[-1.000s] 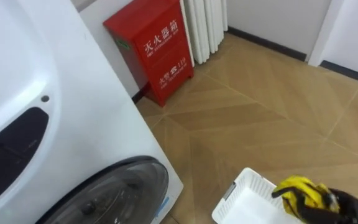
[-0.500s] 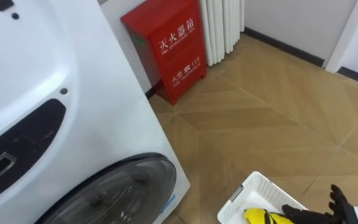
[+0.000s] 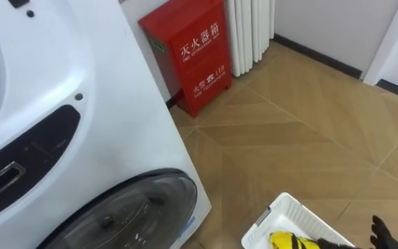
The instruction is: Pick clothes from washing machine
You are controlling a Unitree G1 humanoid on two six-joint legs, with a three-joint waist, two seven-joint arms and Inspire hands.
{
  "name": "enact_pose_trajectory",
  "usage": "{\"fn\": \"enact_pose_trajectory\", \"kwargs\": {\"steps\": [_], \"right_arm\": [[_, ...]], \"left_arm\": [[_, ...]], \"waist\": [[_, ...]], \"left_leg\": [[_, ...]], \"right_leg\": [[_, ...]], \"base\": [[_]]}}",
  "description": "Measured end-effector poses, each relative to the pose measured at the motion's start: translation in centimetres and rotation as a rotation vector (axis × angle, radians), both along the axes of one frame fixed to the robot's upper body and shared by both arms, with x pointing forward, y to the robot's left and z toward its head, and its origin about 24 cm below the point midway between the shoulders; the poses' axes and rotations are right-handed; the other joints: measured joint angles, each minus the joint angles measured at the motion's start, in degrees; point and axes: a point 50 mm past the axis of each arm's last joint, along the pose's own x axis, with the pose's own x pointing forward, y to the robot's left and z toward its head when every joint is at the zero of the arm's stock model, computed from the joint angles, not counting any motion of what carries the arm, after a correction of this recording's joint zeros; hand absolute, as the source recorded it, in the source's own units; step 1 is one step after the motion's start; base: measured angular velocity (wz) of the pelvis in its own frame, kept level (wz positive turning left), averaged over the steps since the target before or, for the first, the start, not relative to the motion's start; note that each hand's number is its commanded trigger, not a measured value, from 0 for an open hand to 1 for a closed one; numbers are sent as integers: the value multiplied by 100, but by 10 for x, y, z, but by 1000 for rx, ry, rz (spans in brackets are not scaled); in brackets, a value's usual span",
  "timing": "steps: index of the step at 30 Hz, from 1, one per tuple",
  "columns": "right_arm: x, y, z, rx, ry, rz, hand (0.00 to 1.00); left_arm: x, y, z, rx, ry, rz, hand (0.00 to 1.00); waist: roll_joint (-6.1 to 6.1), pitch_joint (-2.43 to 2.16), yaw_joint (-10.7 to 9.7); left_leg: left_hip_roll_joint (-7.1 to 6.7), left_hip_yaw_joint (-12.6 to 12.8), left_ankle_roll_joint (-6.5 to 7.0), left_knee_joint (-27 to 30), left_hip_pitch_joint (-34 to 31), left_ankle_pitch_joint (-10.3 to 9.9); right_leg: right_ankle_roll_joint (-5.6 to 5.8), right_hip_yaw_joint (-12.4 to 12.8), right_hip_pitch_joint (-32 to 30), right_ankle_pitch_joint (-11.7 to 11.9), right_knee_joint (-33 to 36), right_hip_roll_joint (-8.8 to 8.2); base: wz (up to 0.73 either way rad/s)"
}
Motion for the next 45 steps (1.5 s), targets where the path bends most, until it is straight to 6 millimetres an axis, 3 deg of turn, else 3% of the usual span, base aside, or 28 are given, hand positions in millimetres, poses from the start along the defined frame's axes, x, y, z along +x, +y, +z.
{"fn": "enact_pose_trajectory", "kwargs": {"steps": [5,8,12,13,15,16,18,22,30,34,38,45], "right_arm": [[-33,-7,-21,29,131,-36,0],[-59,-5,-34,110,195,-96,0],[-85,0,-51,231,274,-216,0],[-91,2,-54,262,292,-245,0],[-101,5,-59,323,309,-290,0],[-106,7,-62,355,321,-312,0],[-115,7,-65,385,348,-332,0],[-136,18,-75,434,462,-316,0],[-134,47,-84,462,597,-73,0],[-125,51,-84,441,619,47,0],[-118,55,-84,433,626,113,0],[-116,60,-84,443,616,130,0]], "left_arm": [[-19,1,-3,5,24,8,0],[-27,1,-4,-2,24,34,0],[-36,6,-4,19,13,118,0],[-38,8,-4,26,12,152,0],[-45,13,-4,37,21,198,0],[-49,16,-4,51,30,225,0],[-58,20,-4,63,47,257,0],[-75,34,-3,101,81,363,0],[-92,42,-3,172,166,334,0],[-93,37,-5,179,202,258,0],[-92,36,-5,186,211,242,0],[-88,34,-6,210,230,175,0]], "waist": [[-102,4,57],[-256,-6,213],[-554,-24,428],[-654,-40,523],[-724,-78,637],[-809,-61,649],[-847,-64,679],[-964,-71,981],[-1087,-3,1436],[-1109,-4,1599],[-1087,-5,1711],[-1043,-3,1725]], "left_leg": [[96,-319,-91,-121,359,45],[139,-518,-139,-156,539,66],[205,-921,-193,-190,753,99],[220,-989,-202,-191,812,97],[263,-1174,-214,-191,880,89],[282,-1290,-217,-194,926,83],[296,-1521,-208,-196,953,77],[302,-1731,-172,-263,1093,58],[287,-1890,-138,-238,1249,42],[258,-1879,-136,-215,1253,41],[254,-1881,-116,-198,1260,29],[252,-1879,-116,-185,1273,29]], "right_leg": [[-70,-388,415,-147,-16,-21],[-109,-564,625,-277,-3,-70],[-145,-900,1027,-366,-120,-118],[-147,-957,1115,-396,-133,-113],[-147,-1112,1337,-383,-304,-110],[-141,-1213,1479,-375,-410,-119],[-121,-1454,1703,-344,-590,-158],[-136,-1659,1987,-336,-769,-191],[-38,-2011,2444,-405,-1021,-296],[27,-2197,2591,-447,-1112,-366],[46,-2290,2652,-484,-1119,-395],[53,-2341,2687,-536,-1116,-408]], "base": [[33],[35],[45],[44],[45],[50],[59],[33],[30],[25],[15],[5]]}}
